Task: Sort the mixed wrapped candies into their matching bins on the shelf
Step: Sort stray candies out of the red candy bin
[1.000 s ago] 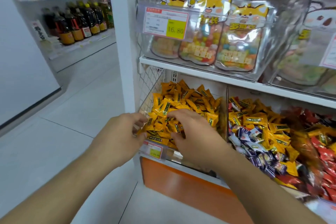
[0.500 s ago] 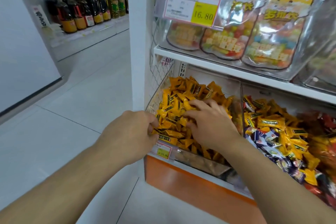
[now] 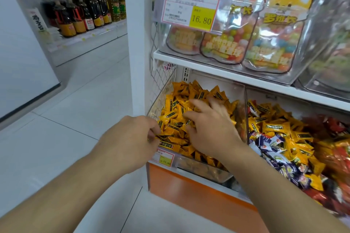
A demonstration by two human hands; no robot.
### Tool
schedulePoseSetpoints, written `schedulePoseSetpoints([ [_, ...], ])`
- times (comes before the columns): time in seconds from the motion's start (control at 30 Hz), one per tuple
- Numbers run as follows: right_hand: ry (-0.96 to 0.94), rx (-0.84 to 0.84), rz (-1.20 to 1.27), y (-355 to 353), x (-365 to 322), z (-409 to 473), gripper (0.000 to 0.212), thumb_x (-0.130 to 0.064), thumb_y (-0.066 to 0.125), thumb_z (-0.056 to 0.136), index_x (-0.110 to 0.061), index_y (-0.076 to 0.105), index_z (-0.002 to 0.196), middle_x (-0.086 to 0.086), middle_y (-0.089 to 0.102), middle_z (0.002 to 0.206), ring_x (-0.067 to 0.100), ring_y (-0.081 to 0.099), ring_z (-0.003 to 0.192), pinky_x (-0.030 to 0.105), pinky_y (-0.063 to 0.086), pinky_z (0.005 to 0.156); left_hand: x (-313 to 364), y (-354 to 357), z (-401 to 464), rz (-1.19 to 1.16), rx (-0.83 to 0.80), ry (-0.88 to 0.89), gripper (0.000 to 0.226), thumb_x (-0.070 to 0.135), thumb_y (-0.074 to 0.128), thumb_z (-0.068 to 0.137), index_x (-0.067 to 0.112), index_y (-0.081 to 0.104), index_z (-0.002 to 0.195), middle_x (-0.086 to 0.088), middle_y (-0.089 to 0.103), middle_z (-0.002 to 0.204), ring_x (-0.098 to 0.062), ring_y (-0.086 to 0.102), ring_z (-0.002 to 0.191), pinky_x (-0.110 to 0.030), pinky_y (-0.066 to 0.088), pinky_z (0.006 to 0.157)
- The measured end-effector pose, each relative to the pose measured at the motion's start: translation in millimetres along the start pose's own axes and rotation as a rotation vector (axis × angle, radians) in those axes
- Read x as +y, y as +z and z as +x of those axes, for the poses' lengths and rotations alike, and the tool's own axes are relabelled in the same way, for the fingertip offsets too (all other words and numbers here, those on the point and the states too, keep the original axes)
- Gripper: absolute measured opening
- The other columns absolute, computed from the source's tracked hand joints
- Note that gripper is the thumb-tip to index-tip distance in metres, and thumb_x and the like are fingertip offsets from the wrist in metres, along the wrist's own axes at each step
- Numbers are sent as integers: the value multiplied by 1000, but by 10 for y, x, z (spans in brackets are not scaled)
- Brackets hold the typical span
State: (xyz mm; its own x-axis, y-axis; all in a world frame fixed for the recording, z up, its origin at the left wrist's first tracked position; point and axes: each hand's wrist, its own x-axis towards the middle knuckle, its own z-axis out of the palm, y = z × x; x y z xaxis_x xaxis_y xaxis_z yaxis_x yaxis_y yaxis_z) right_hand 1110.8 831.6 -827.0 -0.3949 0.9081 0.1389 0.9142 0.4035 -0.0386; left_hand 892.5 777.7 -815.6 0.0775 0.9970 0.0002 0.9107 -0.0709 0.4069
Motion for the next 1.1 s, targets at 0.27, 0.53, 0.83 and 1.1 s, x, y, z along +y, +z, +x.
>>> schedulePoseSetpoints([
  [0.27, -168, -335, 225, 89, -57, 84, 52, -64, 57, 95, -62, 41, 144, -28, 19, 165, 8, -1, 156, 52, 3, 125, -8, -7, 11, -12, 11, -14, 16, 36, 66, 93, 43, 72, 107, 23, 64, 88, 0, 62, 90, -25, 56, 77],
  [0.53, -83, -192, 63, 82, 127, -36, 41, -66, 66, 85, -43, 72, 118, -19, 57, 139, 14, 45, 136, 48, 45, 106, 26, -29, -14, -31, -4, -6, 14, 35, 66, 94, 42, 73, 104, 21, 67, 91, -1, 65, 90, -28, 59, 80],
  [0.83, 66, -56, 95, 45, 185, -58, 31, -60, 70, 85, -30, 75, 89, -13, 68, 105, 16, 62, 100, 42, 58, 84, 23, -39, -27, -33, -5, 15, 13, 32, 66, 95, 35, 76, 102, 19, 71, 94, 0, 65, 89, -18, 54, 76],
  [1.1, 183, 185, 337, -228, 201, -46, 28, -38, 68, 97, -30, 71, 123, -12, 70, 120, 11, 66, 104, 36, 59, 93, 49, -42, -12, -9, -9, 14, 11, 34, 65, 96, 37, 75, 97, 20, 68, 88, 0, 65, 84, -22, 57, 74],
])
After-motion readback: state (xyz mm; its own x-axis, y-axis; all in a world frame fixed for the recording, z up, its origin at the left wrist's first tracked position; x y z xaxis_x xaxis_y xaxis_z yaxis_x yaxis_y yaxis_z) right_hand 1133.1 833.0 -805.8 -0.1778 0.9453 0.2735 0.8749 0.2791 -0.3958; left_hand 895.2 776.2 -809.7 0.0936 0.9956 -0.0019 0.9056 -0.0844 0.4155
